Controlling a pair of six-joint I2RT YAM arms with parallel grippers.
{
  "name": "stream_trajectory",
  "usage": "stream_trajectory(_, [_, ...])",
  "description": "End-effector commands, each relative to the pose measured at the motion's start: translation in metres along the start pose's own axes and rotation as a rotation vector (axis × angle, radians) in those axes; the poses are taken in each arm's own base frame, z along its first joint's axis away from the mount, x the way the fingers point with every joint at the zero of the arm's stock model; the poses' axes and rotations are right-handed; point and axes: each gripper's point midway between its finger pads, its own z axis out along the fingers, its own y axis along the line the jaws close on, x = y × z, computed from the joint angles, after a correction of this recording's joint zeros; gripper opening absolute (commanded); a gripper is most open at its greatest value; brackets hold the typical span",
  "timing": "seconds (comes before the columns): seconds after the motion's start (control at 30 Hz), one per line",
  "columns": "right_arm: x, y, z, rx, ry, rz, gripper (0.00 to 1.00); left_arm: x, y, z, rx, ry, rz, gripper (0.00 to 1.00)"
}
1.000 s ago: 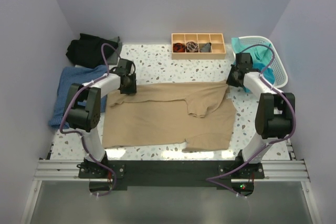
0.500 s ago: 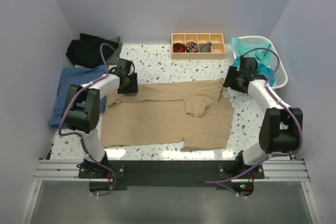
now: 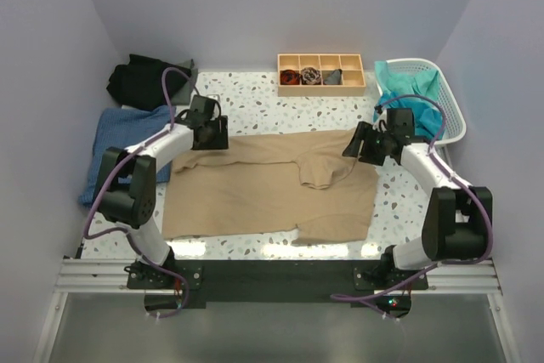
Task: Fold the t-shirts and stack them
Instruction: Fold the tshirt
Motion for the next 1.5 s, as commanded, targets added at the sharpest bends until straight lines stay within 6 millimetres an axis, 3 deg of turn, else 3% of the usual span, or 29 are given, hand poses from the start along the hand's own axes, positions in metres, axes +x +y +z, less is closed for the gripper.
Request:
stream_trajectory(0.0, [-0.005, 0.017, 0.011, -0.095, 0.002, -0.007, 0.64, 0.010, 0.014, 0.003, -0.066, 0.005, -0.023, 0.66])
stream_trajectory(0.23, [-0.025, 0.036, 0.044, -0.189, 0.031, -0.023, 0.62, 0.005, 0.011, 0.021, -0.072, 0.013, -0.037, 0.66])
stream_trajectory(0.4, [-0.035, 0.015, 0.071, -0.084, 0.036, 0.016, 0.62, -0.011, 0.008, 0.032, -0.079, 0.000, -0.032, 0.65])
stream_trajectory(0.47, [-0.035, -0.014, 0.079, 0.075, 0.049, 0.040, 0.62, -0.010, 0.007, 0.040, -0.076, 0.013, -0.026, 0.65])
stream_trajectory(0.63, [-0.045, -0.059, 0.081, 0.335, 0.023, 0.059, 0.62, -0.017, 0.000, 0.067, -0.057, 0.040, 0.004, 0.63])
stream_trajectory(0.8, [-0.064, -0.060, 0.103, 0.327, -0.007, 0.041, 0.62, -0.024, -0.003, 0.091, -0.062, 0.059, 0.028, 0.63])
stream_trajectory(0.9, [-0.089, -0.051, 0.106, 0.301, -0.046, 0.011, 0.63, -0.035, -0.006, 0.096, -0.057, 0.047, 0.036, 0.63])
stream_trajectory(1.03, [-0.104, -0.055, 0.109, 0.330, -0.057, -0.023, 0.64, -0.041, -0.008, 0.098, -0.054, 0.029, 0.043, 0.63])
stream_trajectory(1.17, [-0.120, -0.045, 0.105, 0.297, -0.089, -0.061, 0.65, -0.047, -0.006, 0.086, -0.066, 0.013, 0.041, 0.64])
stream_trajectory(1.2, [-0.122, -0.043, 0.102, 0.294, -0.098, -0.067, 0.65, -0.059, -0.008, 0.071, -0.056, -0.031, 0.038, 0.64])
stream_trajectory(1.23, [-0.124, -0.033, 0.099, 0.246, -0.105, -0.085, 0.66, -0.054, -0.007, 0.065, -0.053, -0.033, 0.042, 0.65])
stream_trajectory(1.27, [-0.131, -0.025, 0.090, 0.224, -0.132, -0.090, 0.67, -0.062, -0.006, 0.056, -0.062, -0.070, 0.041, 0.67])
stream_trajectory(1.3, [-0.129, -0.021, 0.085, 0.209, -0.135, -0.093, 0.67, -0.075, -0.004, 0.036, -0.069, -0.125, 0.030, 0.69])
stream_trajectory(1.4, [-0.130, -0.006, 0.070, 0.153, -0.146, -0.110, 0.68, -0.073, 0.008, 0.014, -0.121, -0.157, 0.015, 0.72])
stream_trajectory(1.47, [-0.123, 0.006, 0.067, 0.088, -0.114, -0.114, 0.68, -0.063, 0.014, 0.013, -0.137, -0.148, 0.007, 0.72])
